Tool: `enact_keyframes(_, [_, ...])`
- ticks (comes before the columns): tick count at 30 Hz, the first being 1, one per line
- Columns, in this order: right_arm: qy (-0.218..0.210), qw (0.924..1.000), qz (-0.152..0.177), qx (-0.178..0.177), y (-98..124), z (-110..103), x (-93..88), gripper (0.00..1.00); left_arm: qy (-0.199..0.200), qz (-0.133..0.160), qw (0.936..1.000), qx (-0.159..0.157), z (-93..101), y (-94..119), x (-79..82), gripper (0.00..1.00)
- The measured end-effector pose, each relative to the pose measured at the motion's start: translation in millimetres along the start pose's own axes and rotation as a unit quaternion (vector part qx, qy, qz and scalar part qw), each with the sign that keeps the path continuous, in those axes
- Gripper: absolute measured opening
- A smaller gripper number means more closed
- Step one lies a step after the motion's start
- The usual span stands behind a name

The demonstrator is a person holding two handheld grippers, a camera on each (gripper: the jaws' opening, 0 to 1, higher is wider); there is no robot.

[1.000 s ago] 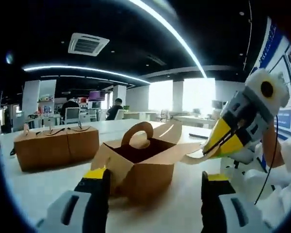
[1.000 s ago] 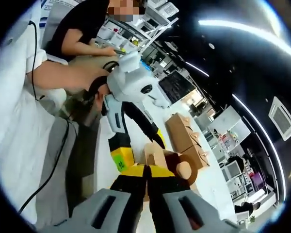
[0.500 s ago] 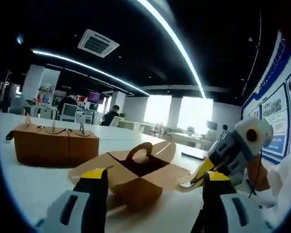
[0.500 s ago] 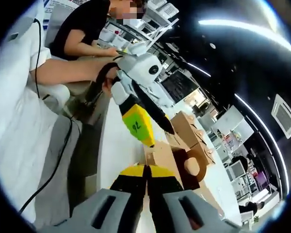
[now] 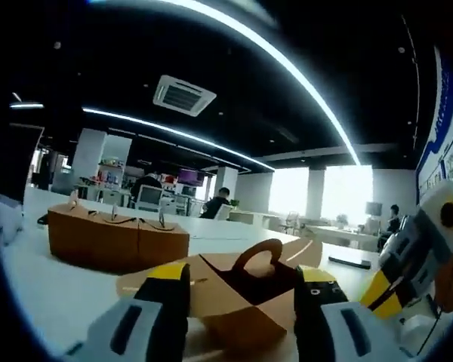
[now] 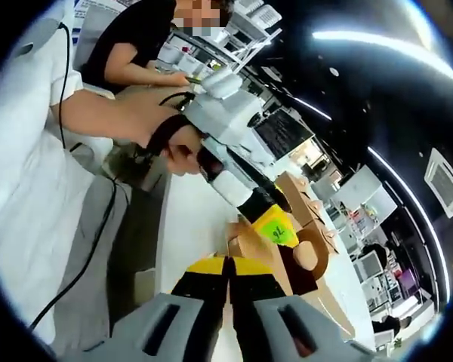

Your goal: Pick up one paper box from the group, open the paper box, and remove the item inside

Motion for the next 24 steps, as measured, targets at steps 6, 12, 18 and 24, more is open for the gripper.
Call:
enact_keyframes(6, [0.002,1.0,-0.003,0.001,-0.3,-1.0,-1.6,0.03,0.012,-0.013,0.9998,0.007,-1.5,-1.7,-7.7,0.52])
enact_keyframes(12, [-0.008,0.9999,-0.009,0.01,0.0,-4.2,-2.8,0.1,0.017,-0.016,0.9997,-0.005,0.8,-2.4,-10.2,0.48])
enact_keyframes(18, [-0.031,0.9995,-0.007,0.007,3.9,-2.7,-1.0,0.15,0.02,-0.018,0.9996,-0.006,0.8,-2.0,-9.8,0.48])
enact_keyframes(24, [-0.049,0.9988,-0.003,0.007,8.6,2.5,0.5,0.18,0.02,-0.018,0.9996,-0.006,0.1,-2.3,-9.9,0.48])
Point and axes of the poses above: the point that each gripper's makers call its tool centre point, and the gripper's own axes: y roughly backward along the fingers, z roughly to its right, x roughly out of its top, the point moved 8 cm from there along y, roughly backward along the fingers, and after that the axes turned 10 degrees about -x, right-handed, at the moved point
